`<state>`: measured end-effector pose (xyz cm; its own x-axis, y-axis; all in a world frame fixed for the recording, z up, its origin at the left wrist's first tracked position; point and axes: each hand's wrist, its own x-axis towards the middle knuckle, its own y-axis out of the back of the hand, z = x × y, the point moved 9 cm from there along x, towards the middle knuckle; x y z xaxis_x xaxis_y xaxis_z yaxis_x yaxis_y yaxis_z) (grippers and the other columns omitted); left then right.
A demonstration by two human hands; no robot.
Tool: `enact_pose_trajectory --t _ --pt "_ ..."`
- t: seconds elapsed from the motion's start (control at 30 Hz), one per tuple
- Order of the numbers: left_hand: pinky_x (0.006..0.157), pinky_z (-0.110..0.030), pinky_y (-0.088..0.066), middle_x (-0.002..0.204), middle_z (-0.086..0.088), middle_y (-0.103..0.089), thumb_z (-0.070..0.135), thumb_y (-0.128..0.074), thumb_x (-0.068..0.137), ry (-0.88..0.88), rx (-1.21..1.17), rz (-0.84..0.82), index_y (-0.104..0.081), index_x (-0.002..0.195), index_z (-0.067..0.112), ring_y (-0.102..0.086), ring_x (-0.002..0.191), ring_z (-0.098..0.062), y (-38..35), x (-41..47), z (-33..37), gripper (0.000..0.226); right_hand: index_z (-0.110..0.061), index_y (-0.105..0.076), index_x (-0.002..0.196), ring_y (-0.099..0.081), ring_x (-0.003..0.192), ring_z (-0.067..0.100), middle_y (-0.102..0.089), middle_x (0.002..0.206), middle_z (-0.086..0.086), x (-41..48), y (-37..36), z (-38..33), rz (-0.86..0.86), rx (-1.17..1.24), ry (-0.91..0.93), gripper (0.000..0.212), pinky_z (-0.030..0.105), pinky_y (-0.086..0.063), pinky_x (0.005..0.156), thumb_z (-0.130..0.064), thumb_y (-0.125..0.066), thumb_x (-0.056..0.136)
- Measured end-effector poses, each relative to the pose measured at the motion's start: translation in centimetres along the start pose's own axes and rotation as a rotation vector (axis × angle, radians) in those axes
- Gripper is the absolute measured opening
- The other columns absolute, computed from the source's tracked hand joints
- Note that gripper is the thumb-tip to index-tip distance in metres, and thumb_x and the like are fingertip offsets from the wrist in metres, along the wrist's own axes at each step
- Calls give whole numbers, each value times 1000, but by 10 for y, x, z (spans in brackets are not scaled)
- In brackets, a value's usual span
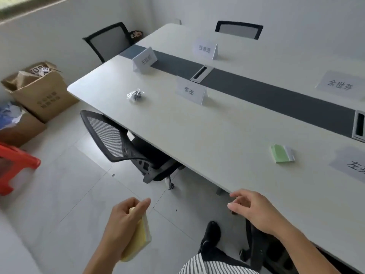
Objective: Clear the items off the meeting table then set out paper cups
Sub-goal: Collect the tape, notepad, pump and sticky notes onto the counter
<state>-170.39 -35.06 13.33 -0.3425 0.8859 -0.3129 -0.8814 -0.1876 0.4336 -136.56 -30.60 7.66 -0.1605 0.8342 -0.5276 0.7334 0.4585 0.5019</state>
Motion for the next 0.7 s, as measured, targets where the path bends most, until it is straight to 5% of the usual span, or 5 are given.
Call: enact_pose_trajectory --t 0.23,0.47,0.7 --pt "51 -27 -30 51 4 -36 37 -71 83 -45 32 -107 -52 72 -11 -34 48 -13 -51 87 79 53 -20 -64 113 -64 96 17 -68 101 -2 111 88 29 174 44 -108 33 29 -48 86 -34 -70 85" --pt "47 -25 -24 57 -5 -30 59 -66 77 23 21 -337 -44 62 3 -26 49 -16 -103 137 98 62 -11 -52 131 -48 122 39 -53 133 19 166 195 129 731 75 -475 53 44 -44 95 -37 -64 86" --pt "61 -29 -36 67 -18 -52 69 -64 63 47 52 -524 -45 77 -9 -42 67 -22 -125 177 123 82 -29 -30 145 -41 125 36 -46 134 15 189 182 174 557 -144 -671 87 44 -42 95 -42 -75 71"
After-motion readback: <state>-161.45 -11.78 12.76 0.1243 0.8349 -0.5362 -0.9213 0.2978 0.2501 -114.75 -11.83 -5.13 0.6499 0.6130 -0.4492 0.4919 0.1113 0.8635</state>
